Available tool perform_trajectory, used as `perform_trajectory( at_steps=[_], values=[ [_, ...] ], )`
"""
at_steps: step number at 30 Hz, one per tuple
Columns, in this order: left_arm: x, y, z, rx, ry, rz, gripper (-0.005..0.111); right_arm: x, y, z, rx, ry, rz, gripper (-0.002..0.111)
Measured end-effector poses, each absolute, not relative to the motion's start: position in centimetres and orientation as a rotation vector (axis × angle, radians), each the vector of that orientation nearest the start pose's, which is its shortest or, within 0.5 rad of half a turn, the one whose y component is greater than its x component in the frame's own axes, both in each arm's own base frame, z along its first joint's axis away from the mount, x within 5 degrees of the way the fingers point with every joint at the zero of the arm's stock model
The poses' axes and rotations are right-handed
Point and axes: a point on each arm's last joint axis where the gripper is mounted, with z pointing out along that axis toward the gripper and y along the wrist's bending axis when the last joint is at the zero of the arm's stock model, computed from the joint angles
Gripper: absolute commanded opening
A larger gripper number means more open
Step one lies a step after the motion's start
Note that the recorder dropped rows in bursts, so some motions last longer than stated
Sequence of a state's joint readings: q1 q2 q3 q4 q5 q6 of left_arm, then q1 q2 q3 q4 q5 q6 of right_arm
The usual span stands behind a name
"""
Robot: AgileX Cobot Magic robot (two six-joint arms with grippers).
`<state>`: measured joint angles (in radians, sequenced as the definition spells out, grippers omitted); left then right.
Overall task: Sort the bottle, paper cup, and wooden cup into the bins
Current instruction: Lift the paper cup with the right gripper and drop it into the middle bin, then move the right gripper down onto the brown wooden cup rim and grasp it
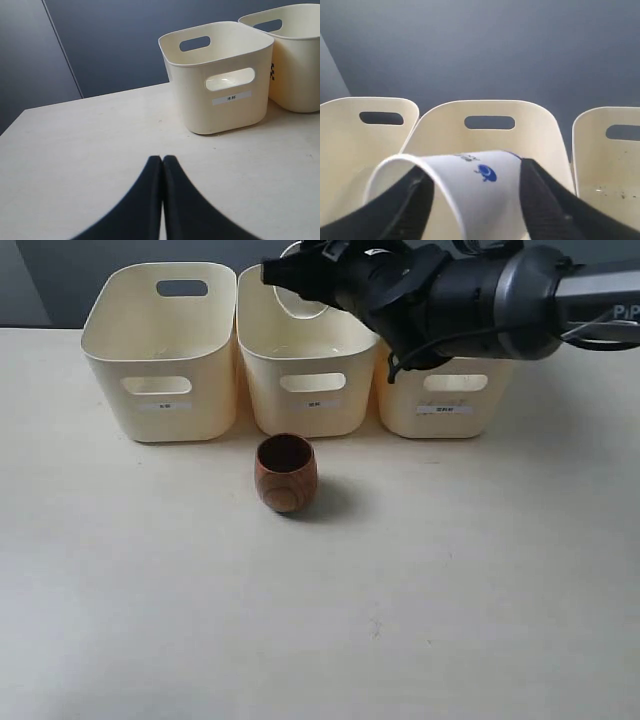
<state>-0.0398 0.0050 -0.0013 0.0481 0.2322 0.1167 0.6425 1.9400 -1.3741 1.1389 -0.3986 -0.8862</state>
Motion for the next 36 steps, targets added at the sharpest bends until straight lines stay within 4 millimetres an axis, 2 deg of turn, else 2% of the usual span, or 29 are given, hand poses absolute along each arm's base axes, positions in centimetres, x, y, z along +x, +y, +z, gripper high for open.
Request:
perform_trajectory(
  at_steps=[13,21,24,31,36],
  values=[
    [5.6,-0.1,19.2,0.166,1.712,0.101,0.0,38.0,24.7,24.9,-0.15,1.881,0.293,0.061],
    [5.6,-0.1,19.2,0.166,1.712,0.101,0.0,37.3,25.8,24.3,-0.221,1.975,0.43,0.061],
    [5.6,-0.1,19.2,0.166,1.712,0.101,0.0,36.7,26.0,25.2,-0.252,1.978,0.482,0.061],
    [5.6,-0.1,19.2,0.166,1.712,0.101,0.0,34.2,26.3,29.3,-0.384,1.963,0.68,0.061],
    [5.6,-0.1,19.2,0.166,1.712,0.101,0.0,32.7,27.0,29.3,-0.54,2.03,0.787,0.061]
  ],
)
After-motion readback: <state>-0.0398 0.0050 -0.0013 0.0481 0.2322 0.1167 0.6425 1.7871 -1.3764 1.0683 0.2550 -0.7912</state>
